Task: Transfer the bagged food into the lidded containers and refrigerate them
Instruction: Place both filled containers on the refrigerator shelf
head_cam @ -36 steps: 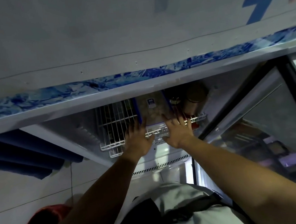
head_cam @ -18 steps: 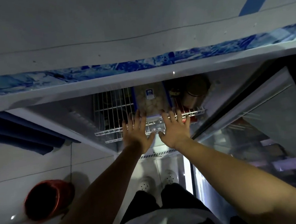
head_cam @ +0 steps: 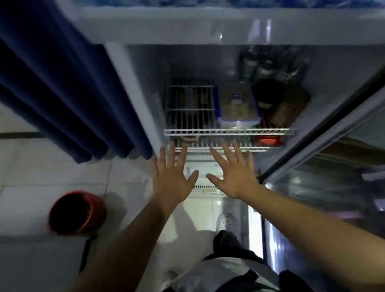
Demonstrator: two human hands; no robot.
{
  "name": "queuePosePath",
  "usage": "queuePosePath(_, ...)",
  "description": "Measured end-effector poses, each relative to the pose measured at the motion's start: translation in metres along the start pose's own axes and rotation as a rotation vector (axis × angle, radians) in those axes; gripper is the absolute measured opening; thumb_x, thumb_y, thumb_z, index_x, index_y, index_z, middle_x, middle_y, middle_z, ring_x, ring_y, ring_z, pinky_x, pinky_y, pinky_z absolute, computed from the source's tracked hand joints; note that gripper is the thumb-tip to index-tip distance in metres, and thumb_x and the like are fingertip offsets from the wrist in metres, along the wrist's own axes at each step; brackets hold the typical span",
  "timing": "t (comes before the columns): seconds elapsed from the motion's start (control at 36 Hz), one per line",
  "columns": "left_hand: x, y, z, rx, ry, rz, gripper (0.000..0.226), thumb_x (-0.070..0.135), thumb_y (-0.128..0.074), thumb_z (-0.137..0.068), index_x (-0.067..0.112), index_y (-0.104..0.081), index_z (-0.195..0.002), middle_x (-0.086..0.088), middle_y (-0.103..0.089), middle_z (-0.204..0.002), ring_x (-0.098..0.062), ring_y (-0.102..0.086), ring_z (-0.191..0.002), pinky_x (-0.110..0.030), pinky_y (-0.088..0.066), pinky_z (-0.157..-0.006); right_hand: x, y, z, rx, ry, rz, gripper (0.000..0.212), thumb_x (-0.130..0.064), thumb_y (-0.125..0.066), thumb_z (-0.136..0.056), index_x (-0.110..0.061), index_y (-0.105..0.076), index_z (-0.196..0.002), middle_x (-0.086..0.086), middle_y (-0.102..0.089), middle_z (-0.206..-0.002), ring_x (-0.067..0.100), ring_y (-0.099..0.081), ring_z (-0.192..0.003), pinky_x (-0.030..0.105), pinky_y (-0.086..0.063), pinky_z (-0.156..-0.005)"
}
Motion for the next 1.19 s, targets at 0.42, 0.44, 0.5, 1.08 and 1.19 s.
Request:
queuePosePath(0.42, -0.319, 0.065, 0.371, 0.179, 0.759, 0.01, 0.083, 0.075, -0.023, -0.091, 0.04, 0.008, -0.159, -0.003, 0.005, -0.17, -0.032, 0.011, -0.155, -0.055, 0.008, -0.123, -0.414, -0.055, 0.117, 0.027, 0.773, 0.095, 0.078, -0.078, -0.017, -0.086, -0.051, 0.017, -0.15, -0.003, 0.015, -0.168, 0.025, 0.016, -0.152, 0.056, 0.009, -0.115)
queuePosePath(0.44, -0.335, 0.072, 0.393, 0.207, 0.813, -0.004, 0.082, 0.076, -0.022, -0.091, 0.041, 0.008, -0.159, -0.002, 0.005, -0.17, -0.031, 0.012, -0.155, -0.054, 0.009, -0.123, -0.44, -0.054, 0.126, 0.033, 0.835, 0.089, 0.077, -0.078, -0.017, -0.086, -0.052, 0.016, -0.15, -0.004, 0.012, -0.168, 0.025, 0.014, -0.152, 0.056, 0.009, -0.115)
queuePosePath(0.5, -0.361, 0.086, 0.431, 0.255, 0.907, -0.015, 0.081, 0.077, -0.022, -0.091, 0.042, 0.007, -0.158, -0.001, 0.006, -0.17, -0.03, 0.014, -0.155, -0.052, 0.01, -0.123, -0.489, -0.053, 0.143, 0.031, 0.948, 0.083, 0.074, -0.077, -0.017, -0.087, -0.053, 0.012, -0.15, -0.004, 0.008, -0.168, 0.023, 0.012, -0.152, 0.057, 0.006, -0.116)
queuePosePath(1.08, -0.509, 0.139, 0.752, 0.398, 1.783, -0.028, 0.082, 0.076, -0.02, -0.09, 0.043, 0.013, -0.157, -0.001, 0.016, -0.168, -0.027, 0.017, -0.155, -0.052, 0.007, -0.124, -0.889, -0.086, 0.319, -0.126, 1.895, 0.06, 0.077, -0.073, -0.026, -0.087, -0.043, -0.015, -0.157, -0.003, 0.002, -0.169, 0.026, 0.009, -0.155, 0.059, 0.0, -0.119)
queuePosePath(1.19, -0.519, 0.145, 0.818, 0.369, 1.927, -0.043, 0.084, 0.078, -0.014, -0.087, 0.039, 0.011, -0.158, 0.001, 0.022, -0.167, -0.026, 0.021, -0.153, -0.051, 0.011, -0.122, -0.942, -0.109, 0.362, -0.142, 1.978, 0.155, 0.077, -0.075, -0.021, -0.088, -0.045, -0.005, -0.157, -0.004, 0.013, -0.168, 0.023, 0.02, -0.152, 0.058, 0.008, -0.119)
Point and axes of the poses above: each hand's wrist, its own z-axis away from the middle knuckle, its own y-axis out of the back of the hand, x = y × z, the point moved 6 cm from there along -z, towards the middle knuckle
